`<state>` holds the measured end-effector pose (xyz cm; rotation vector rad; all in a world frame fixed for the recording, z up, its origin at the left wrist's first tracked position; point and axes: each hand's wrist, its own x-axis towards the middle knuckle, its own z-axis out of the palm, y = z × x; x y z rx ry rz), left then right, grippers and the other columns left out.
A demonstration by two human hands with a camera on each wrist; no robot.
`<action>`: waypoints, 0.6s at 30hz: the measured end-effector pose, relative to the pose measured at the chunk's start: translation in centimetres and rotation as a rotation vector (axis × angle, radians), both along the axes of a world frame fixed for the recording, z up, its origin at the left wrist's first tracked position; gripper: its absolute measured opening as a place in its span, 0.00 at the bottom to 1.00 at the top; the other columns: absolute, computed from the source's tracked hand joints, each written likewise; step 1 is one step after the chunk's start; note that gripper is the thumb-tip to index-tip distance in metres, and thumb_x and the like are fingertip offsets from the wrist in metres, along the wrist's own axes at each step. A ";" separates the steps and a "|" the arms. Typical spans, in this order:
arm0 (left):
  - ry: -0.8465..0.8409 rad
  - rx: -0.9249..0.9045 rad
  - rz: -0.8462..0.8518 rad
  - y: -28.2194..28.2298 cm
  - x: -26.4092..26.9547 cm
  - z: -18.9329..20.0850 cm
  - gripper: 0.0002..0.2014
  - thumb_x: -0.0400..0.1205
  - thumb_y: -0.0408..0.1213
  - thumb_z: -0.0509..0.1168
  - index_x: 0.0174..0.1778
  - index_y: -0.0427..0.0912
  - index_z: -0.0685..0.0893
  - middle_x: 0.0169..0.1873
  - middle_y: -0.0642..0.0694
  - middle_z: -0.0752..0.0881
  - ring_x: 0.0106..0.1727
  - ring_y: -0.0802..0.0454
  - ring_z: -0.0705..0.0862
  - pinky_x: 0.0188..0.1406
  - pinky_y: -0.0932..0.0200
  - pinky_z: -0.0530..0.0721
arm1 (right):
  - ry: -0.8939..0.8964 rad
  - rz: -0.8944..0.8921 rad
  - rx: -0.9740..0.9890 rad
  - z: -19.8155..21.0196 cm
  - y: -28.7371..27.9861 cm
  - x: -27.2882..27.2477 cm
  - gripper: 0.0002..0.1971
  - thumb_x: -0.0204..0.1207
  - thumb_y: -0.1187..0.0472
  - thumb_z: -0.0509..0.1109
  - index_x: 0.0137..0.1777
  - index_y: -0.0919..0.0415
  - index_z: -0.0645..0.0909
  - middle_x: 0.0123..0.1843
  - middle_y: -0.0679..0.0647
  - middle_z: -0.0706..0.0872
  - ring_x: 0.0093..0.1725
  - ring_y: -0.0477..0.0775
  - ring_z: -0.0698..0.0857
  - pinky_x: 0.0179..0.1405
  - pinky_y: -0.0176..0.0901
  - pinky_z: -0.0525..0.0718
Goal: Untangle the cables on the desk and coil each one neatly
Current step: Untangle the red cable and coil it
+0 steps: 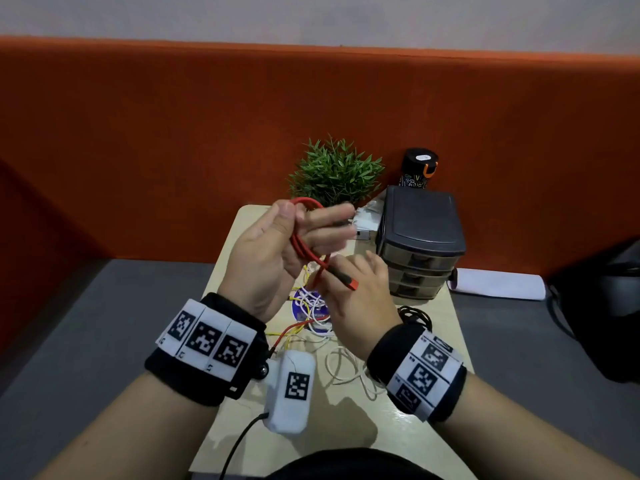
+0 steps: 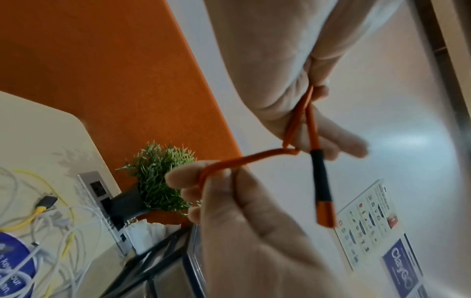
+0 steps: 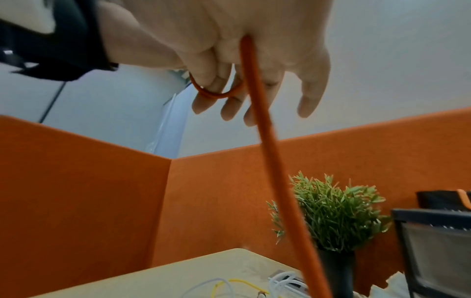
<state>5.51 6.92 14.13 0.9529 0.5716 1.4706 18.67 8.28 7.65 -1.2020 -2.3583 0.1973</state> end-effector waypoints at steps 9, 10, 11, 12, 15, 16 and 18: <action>0.292 0.033 0.262 1.5 -0.5 -1.8 0.11 0.89 0.34 0.44 0.45 0.40 0.70 0.65 0.40 0.81 0.68 0.48 0.81 0.69 0.53 0.77 | 0.138 0.195 -0.345 0.1 -0.8 0.6 0.12 0.83 0.50 0.55 0.44 0.55 0.73 0.39 0.47 0.76 0.45 0.52 0.76 0.72 0.51 0.67; 0.431 0.068 0.295 1.5 -0.5 -2.0 0.10 0.89 0.36 0.45 0.46 0.41 0.70 0.65 0.44 0.81 0.68 0.52 0.81 0.69 0.56 0.77 | 0.145 0.198 -0.387 0.5 -1.0 0.6 0.08 0.84 0.52 0.58 0.45 0.53 0.70 0.40 0.48 0.77 0.44 0.52 0.75 0.60 0.50 0.75; 0.581 0.101 0.317 1.6 -0.4 -2.2 0.09 0.88 0.38 0.47 0.48 0.42 0.70 0.64 0.48 0.82 0.67 0.56 0.81 0.67 0.60 0.77 | 0.144 0.209 -0.431 0.9 -1.2 0.7 0.05 0.84 0.53 0.60 0.46 0.50 0.67 0.41 0.48 0.78 0.43 0.52 0.75 0.49 0.49 0.76; 0.720 0.123 0.329 1.7 -0.4 -2.4 0.08 0.88 0.40 0.48 0.49 0.43 0.70 0.62 0.51 0.84 0.63 0.60 0.83 0.63 0.64 0.78 | 0.146 0.227 -0.462 1.3 -1.4 0.6 0.06 0.83 0.54 0.61 0.48 0.48 0.65 0.40 0.49 0.79 0.42 0.53 0.75 0.43 0.49 0.75; 0.932 0.147 0.317 1.8 -0.4 -2.7 0.06 0.88 0.42 0.50 0.50 0.49 0.71 0.50 0.52 0.89 0.44 0.59 0.88 0.44 0.65 0.82 | 0.151 0.264 -0.460 2.6 -1.4 0.7 0.06 0.83 0.55 0.62 0.50 0.51 0.66 0.34 0.48 0.76 0.37 0.54 0.75 0.37 0.50 0.71; 0.956 0.150 0.306 1.9 -0.5 -2.8 0.06 0.88 0.41 0.51 0.50 0.48 0.72 0.43 0.51 0.88 0.37 0.58 0.87 0.38 0.64 0.81 | 0.163 0.269 -0.432 2.9 -1.2 0.9 0.06 0.83 0.55 0.62 0.49 0.50 0.66 0.32 0.46 0.74 0.35 0.52 0.74 0.36 0.49 0.71; 1.010 0.138 0.287 2.0 -0.9 -2.7 0.07 0.88 0.37 0.53 0.50 0.44 0.76 0.32 0.51 0.83 0.28 0.61 0.79 0.31 0.67 0.75 | 0.229 0.261 -0.336 3.4 -0.7 1.3 0.06 0.82 0.55 0.63 0.46 0.46 0.68 0.32 0.41 0.74 0.35 0.43 0.74 0.36 0.42 0.73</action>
